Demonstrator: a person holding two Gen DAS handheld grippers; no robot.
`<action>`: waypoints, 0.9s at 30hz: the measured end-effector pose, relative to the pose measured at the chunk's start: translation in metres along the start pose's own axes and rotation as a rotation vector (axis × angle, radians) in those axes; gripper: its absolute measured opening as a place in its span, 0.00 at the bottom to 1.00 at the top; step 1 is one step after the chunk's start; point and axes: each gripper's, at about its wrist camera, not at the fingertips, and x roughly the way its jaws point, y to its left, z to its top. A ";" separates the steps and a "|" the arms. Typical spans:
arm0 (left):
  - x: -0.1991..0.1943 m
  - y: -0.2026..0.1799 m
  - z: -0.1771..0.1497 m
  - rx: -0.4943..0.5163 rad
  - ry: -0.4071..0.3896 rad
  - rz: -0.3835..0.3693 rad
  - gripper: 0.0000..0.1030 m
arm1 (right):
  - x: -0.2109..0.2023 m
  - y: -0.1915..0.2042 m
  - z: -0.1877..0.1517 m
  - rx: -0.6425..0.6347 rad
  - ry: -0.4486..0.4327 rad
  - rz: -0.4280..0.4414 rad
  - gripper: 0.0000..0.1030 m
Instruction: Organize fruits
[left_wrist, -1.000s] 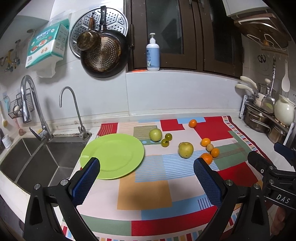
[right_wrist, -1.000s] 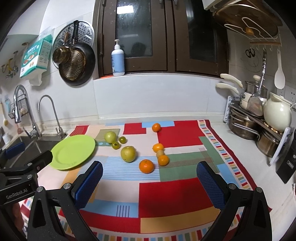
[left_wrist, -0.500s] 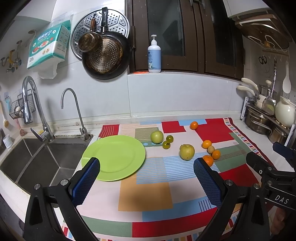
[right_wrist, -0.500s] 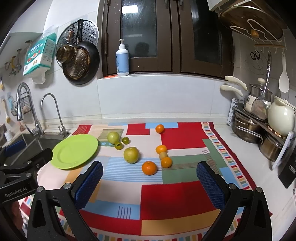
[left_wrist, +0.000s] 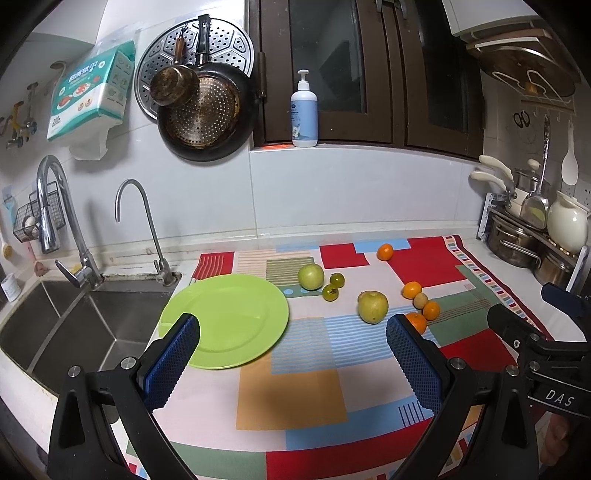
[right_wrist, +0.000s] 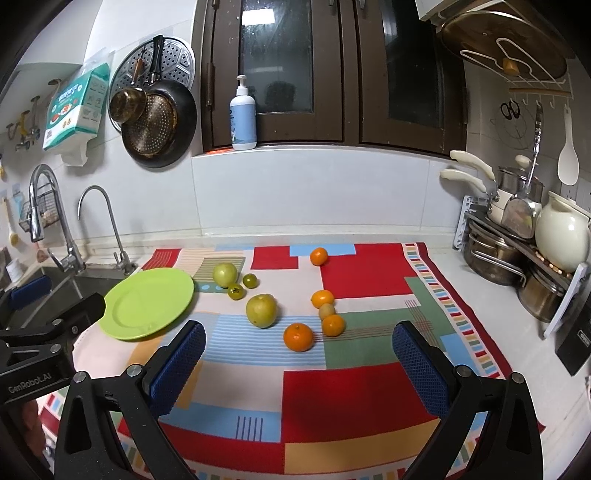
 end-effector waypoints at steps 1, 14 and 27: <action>0.001 0.000 0.000 0.000 0.001 -0.003 1.00 | 0.001 0.000 0.000 0.000 0.001 -0.001 0.99; 0.014 0.007 0.002 0.022 0.006 -0.025 1.00 | 0.010 0.008 0.002 0.010 0.014 -0.020 0.99; 0.066 0.003 0.009 0.173 0.046 -0.150 0.80 | 0.048 0.018 -0.003 0.046 0.059 -0.055 0.99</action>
